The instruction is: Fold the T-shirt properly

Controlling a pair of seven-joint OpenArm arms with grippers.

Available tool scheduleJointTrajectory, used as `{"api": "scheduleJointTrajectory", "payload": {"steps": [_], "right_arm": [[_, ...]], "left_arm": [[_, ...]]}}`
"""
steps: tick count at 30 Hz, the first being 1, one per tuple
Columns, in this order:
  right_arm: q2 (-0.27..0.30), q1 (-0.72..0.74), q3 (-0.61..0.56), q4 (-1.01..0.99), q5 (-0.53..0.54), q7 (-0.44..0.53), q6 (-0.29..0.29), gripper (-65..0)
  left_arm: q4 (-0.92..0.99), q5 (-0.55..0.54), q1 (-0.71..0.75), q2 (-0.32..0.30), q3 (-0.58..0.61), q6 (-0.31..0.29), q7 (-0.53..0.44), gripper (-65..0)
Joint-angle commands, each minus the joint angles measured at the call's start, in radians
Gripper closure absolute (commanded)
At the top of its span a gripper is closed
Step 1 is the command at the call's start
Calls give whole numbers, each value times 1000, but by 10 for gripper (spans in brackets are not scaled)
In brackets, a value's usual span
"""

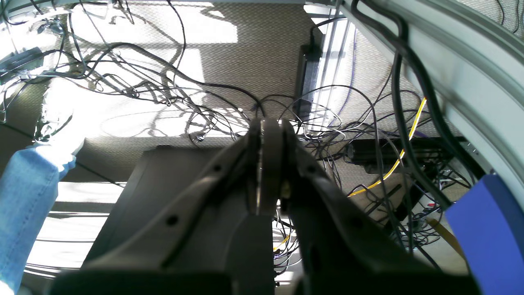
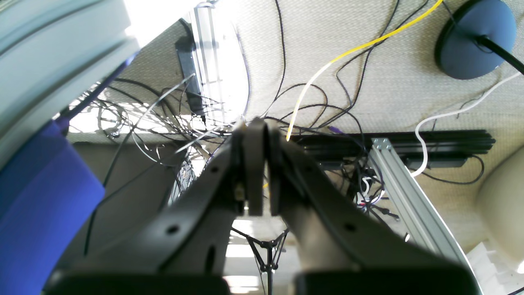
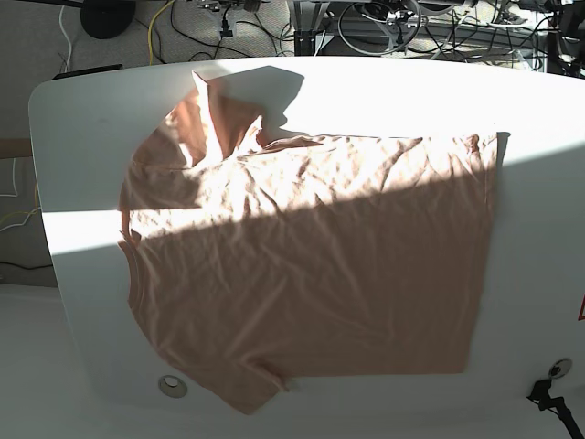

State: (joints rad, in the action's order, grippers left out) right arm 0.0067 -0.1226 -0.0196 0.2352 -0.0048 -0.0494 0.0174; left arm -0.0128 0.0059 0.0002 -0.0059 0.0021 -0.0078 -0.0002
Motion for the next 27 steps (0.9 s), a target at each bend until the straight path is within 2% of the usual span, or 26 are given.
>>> {"api": "scheduleJointTrajectory", "payload": {"steps": [1,27], "right_arm": [[1,-12,2,14,-8,-1,1,0],[14,-19,-7,34,4,3,14,-8]], "left_arm": [[1,7,1,-2,2,0,-9,0],[-6,7,31,-3,2,-7,-8,0]]}}
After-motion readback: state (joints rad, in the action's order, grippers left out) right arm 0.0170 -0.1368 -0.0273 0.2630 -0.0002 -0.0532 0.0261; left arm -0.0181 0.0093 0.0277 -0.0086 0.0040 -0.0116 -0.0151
